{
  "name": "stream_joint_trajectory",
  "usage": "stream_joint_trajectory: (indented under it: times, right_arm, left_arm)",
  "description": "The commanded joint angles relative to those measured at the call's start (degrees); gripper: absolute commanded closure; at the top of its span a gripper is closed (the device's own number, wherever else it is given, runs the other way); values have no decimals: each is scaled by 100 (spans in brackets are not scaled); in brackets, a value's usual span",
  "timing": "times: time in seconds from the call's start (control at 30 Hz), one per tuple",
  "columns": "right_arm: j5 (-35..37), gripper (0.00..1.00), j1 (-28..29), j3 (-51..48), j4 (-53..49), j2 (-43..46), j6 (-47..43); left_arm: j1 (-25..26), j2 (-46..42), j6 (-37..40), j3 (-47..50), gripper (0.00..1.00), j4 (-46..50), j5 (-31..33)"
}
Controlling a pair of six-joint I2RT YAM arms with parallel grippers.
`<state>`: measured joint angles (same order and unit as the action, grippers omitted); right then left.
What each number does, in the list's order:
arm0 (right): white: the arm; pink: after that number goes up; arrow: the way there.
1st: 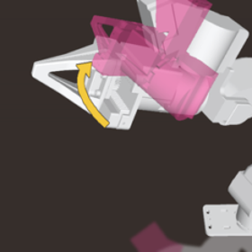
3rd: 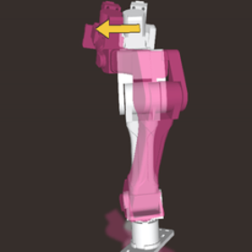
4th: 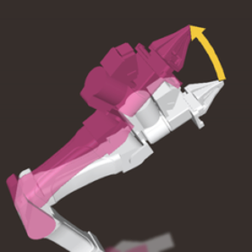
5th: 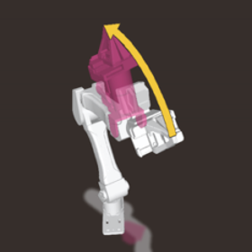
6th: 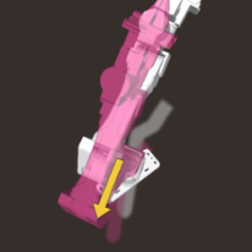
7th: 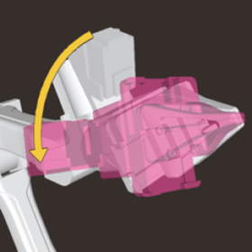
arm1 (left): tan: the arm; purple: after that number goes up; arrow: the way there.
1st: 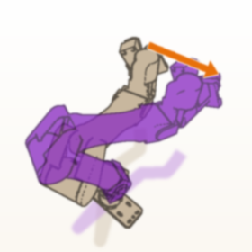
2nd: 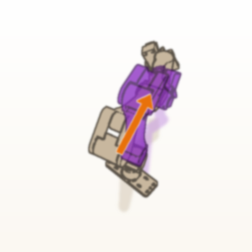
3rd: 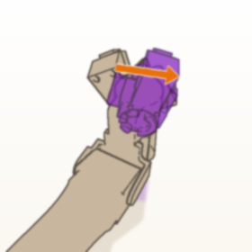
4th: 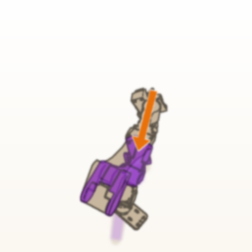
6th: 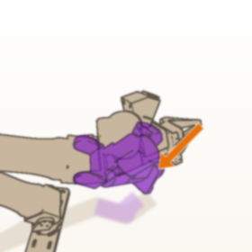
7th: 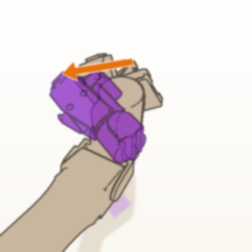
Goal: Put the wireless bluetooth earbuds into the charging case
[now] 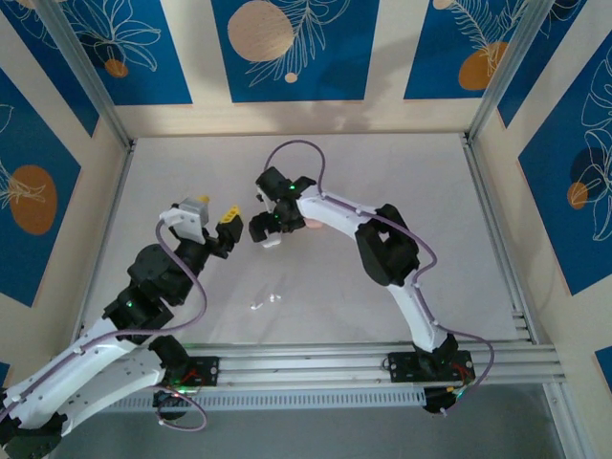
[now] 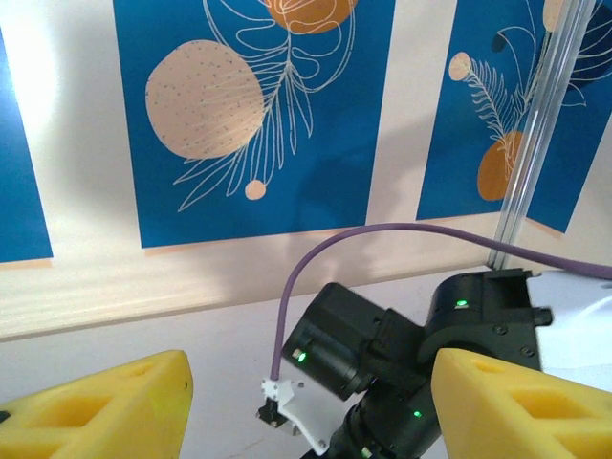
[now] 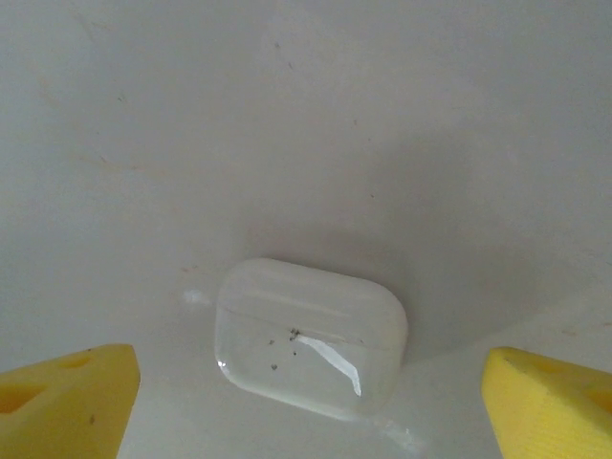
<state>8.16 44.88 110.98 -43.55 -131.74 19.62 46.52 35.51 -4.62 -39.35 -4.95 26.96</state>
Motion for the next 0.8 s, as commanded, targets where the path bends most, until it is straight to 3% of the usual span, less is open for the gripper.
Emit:
stream_joint_trajectory:
  times: [0.0,0.13,0.33,0.63,0.77]
  right_arm:
    - [505,7,145,555,-739,-349,-218]
    - [710,8,221,1025,-1051,-702,-182]
    - [716,17,277,1401,-1297,-988,-198]
    - [847,38,310,1355,-1479,-973,-67]
    - [823,40,295,1016,-1393,-697,11]
  left_arm:
    - [-42,-53,-74,22,33,117,126]
    - [-44,-87,-65,32,33,130,121]
    - [-38,-132,-65,68,33,134,137]
    - [-40,-62,-74,76,33,77,75]
    - [-43,1,-98,53,33,83,36]
